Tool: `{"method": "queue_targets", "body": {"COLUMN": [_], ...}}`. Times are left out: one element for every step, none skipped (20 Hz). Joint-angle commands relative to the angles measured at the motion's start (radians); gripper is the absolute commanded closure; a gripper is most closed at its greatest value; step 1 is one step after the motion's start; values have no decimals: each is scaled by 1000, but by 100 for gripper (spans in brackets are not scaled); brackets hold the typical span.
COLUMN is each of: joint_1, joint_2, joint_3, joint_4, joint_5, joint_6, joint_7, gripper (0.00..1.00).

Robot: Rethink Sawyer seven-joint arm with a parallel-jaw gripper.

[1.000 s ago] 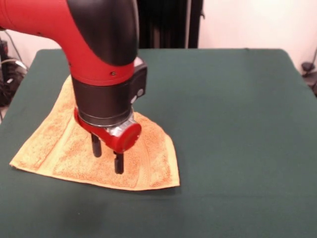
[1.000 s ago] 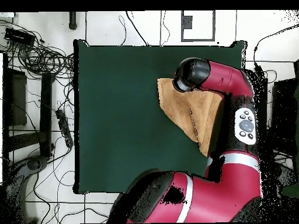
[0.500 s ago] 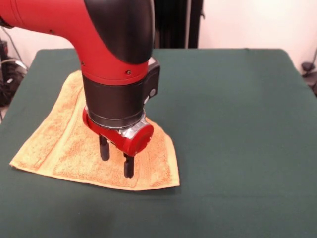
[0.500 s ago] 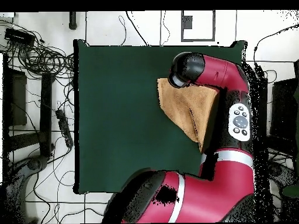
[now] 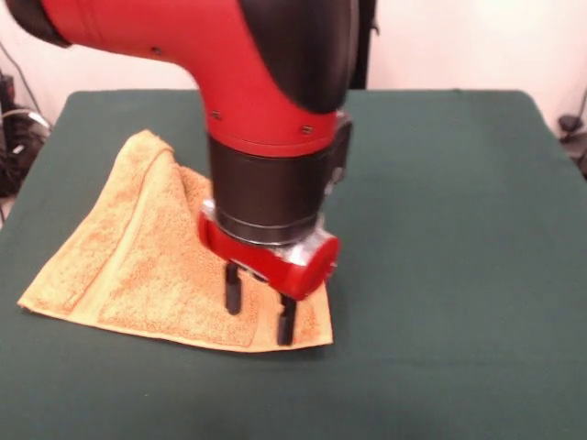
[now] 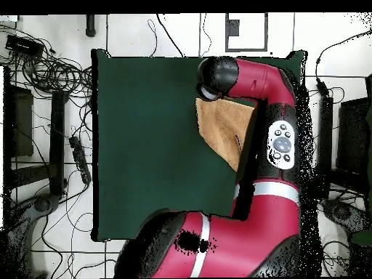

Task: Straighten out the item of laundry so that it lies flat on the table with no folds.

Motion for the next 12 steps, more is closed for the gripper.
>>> {"method": "queue_targets", "body": {"joint_1": [91, 96, 101, 106, 108, 112, 108, 109, 99, 98, 79, 78], "joint_2": [117, 123, 129, 136, 140, 147, 152, 160, 155, 160, 145, 146], "joint_3": [49, 47, 43, 41, 38, 36, 36, 36, 37, 37, 40, 39], "joint_4": [-68, -80, -91, -104, -112, -125, -132, -141, -122, -124, -81, -77], "joint_5": [42, 45, 47, 50, 52, 55, 57, 59, 60, 61, 63, 65], "joint_6": [144, 150, 155, 161, 164, 170, 171, 172, 156, 152, 122, 120], "joint_7": [175, 181, 187, 193, 195, 198, 192, 190, 177, 176, 152, 152], "gripper": [0, 0, 0, 0, 0, 0, 0, 0, 0, 0, 0, 0]}}
